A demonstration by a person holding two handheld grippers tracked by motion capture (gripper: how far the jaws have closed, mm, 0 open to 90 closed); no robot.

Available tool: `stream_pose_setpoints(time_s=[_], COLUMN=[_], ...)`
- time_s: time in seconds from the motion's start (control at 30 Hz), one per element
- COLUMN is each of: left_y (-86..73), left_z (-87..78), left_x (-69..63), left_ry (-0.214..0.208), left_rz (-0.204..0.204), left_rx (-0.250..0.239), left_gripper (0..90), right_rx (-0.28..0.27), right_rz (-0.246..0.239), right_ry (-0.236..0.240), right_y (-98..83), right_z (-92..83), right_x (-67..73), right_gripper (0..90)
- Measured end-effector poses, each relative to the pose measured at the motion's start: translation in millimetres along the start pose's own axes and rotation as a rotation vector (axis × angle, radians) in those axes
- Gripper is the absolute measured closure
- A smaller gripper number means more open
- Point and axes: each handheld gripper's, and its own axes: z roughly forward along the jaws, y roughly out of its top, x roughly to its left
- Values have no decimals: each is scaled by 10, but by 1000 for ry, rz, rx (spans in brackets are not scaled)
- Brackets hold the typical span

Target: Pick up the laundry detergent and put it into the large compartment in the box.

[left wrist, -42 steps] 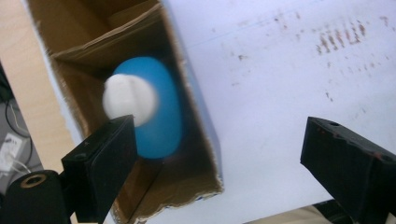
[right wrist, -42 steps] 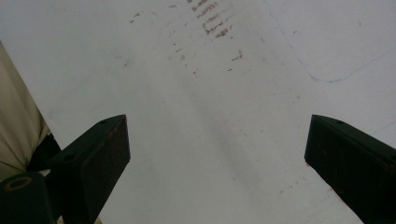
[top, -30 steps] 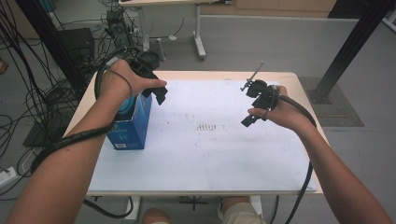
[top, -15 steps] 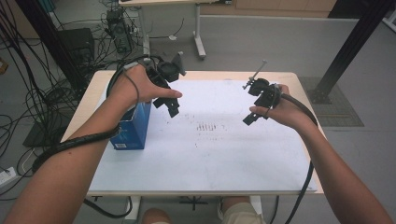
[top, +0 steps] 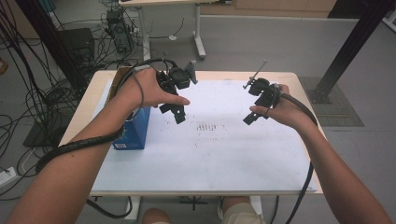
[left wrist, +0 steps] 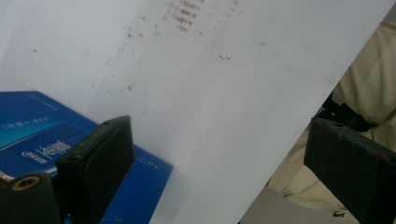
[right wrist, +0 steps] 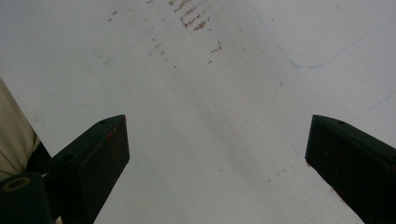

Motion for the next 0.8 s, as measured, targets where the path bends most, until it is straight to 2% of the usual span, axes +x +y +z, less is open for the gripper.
stream_pose_setpoints(time_s=[0.2,0.8], left_y=[14,-42], left_z=[14,51], left_x=[-16,-5], left_ry=[-4,-8], left_rz=[18,-2], left_rx=[-1,-11], left_gripper=[90,90], right_rx=[4,8], right_rz=[-7,-5], right_ry=[0,5], right_y=[32,28], right_z=[6,42], right_x=[16,37], right_gripper=[65,66])
